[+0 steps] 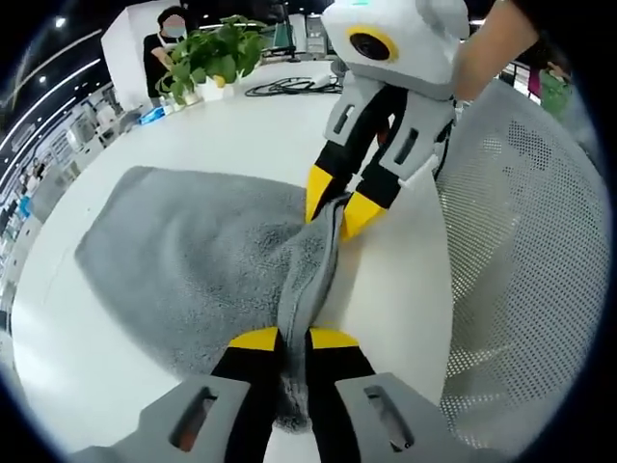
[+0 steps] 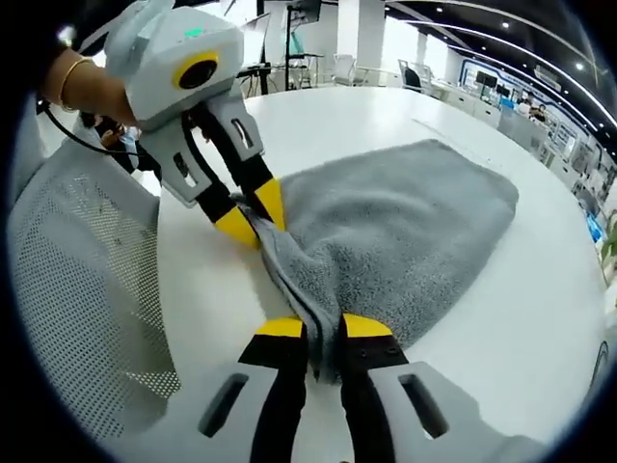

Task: Fold the towel on the table until its edges align and the towel forms a compact rectangular stack.

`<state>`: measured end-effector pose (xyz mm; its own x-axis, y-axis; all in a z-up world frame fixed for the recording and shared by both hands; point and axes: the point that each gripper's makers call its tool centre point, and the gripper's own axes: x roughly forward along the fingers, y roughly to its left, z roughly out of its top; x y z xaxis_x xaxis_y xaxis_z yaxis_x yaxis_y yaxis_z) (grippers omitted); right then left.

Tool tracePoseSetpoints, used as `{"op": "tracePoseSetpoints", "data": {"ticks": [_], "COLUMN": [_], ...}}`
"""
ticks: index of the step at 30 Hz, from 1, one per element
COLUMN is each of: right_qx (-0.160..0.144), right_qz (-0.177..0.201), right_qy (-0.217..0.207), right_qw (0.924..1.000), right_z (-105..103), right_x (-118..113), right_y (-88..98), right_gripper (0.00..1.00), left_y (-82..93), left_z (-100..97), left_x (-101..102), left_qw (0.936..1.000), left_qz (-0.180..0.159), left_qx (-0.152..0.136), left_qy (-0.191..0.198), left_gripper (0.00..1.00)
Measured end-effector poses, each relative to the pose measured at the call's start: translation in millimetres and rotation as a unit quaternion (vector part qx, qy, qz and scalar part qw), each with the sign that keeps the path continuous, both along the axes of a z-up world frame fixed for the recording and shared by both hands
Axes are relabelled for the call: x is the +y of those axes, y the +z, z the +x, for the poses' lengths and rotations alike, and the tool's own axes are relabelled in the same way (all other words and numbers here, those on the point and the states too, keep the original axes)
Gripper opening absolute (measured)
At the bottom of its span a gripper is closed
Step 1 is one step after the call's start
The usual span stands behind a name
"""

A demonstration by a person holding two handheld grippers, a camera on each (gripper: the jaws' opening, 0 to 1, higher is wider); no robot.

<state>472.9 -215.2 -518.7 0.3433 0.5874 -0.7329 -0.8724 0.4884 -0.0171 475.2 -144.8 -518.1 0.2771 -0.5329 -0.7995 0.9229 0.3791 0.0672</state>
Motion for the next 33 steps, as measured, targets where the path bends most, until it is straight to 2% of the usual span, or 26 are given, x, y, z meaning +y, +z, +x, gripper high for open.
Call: {"op": "tracePoseSetpoints", "data": {"ticks": [2, 5, 7, 11, 18, 28, 33], "right_qx": [0.002, 0.023, 0.03, 0.041, 0.041, 0.041, 0.042], "right_qz": [0.004, 0.018, 0.022, 0.032, 0.035, 0.05, 0.059], "right_qy": [-0.001, -0.015, -0.019, -0.028, -0.023, -0.029, -0.032], "right_qw": [1.0, 0.9994, 0.9991, 0.9982, 0.9983, 0.9974, 0.9969], "right_z": [0.1, 1.3, 1.3, 1.6, 0.3, 3.1, 3.2], "right_x": [0.5, -0.4, 0.3, 0.9, 2.7, 5.2, 6.0], "right_y": [1.4, 5.4, 8.3, 8.9, 17.3, 33.8, 43.8], "right_gripper": [0.08, 0.07, 0.07, 0.07, 0.07, 0.07, 0.06], "left_y": [1.0, 1.8, 3.8, 3.5, 14.8, 36.0, 45.9], "left_z": [-2.3, -1.8, -2.4, -1.7, -2.8, -4.2, -4.5], "left_x": [-1.4, -2.9, -3.5, -3.7, -2.9, 0.1, 0.5], "left_qw": [1.0, 0.9999, 0.9996, 0.9997, 0.9998, 0.9996, 0.9998], "left_qz": [-0.001, -0.004, -0.013, -0.009, -0.003, 0.015, -0.003], "left_qx": [0.004, 0.01, 0.021, 0.02, 0.02, -0.001, 0.006], "left_qy": [-0.002, 0.0, 0.012, 0.005, 0.0, -0.022, -0.019], "left_gripper": [0.08, 0.08, 0.08, 0.08, 0.07, 0.07, 0.07]}}
